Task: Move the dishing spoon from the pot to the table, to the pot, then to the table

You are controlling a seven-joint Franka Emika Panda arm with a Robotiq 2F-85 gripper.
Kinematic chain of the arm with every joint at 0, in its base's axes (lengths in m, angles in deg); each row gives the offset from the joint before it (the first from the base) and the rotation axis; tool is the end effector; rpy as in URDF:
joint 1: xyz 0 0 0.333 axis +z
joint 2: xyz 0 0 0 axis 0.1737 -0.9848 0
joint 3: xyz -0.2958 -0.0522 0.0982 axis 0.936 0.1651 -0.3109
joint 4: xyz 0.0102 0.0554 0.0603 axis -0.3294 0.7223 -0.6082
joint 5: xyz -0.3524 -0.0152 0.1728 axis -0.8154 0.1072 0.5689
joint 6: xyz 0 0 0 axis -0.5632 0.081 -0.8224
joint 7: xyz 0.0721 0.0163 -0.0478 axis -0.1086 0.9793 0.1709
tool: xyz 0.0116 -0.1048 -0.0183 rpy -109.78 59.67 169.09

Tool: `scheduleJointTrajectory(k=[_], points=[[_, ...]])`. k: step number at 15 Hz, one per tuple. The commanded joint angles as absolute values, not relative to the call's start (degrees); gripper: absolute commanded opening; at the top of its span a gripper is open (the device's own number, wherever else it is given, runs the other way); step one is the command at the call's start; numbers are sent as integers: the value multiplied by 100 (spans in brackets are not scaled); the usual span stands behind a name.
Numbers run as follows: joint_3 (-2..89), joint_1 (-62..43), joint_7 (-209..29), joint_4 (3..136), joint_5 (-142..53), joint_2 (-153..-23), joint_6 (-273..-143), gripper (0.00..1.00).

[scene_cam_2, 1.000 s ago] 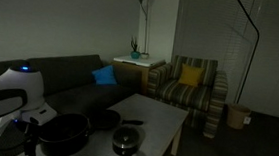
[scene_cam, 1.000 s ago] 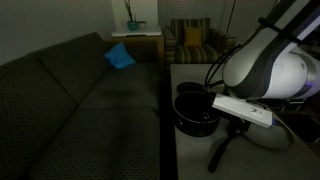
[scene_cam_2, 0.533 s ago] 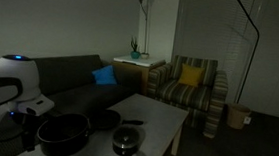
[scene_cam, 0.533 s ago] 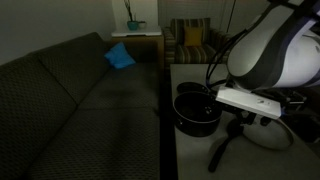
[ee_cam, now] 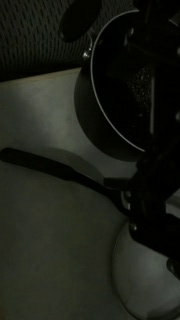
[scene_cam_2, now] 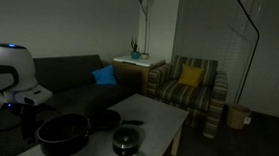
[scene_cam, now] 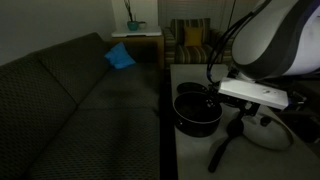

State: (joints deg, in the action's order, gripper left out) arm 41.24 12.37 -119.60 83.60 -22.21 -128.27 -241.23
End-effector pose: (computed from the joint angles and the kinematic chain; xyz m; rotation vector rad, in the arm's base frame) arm 0.5649 0.1923 -0.0016 -2.9222 0.8286 -0.0837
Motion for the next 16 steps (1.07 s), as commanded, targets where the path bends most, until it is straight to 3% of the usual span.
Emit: scheduleJointTrajectory(k=[1, 16], points=[[4102, 1202, -11995, 8353, -2281, -12840, -24125, 100], [4058, 933, -12398, 7530, -2141, -13801, -23798, 100]])
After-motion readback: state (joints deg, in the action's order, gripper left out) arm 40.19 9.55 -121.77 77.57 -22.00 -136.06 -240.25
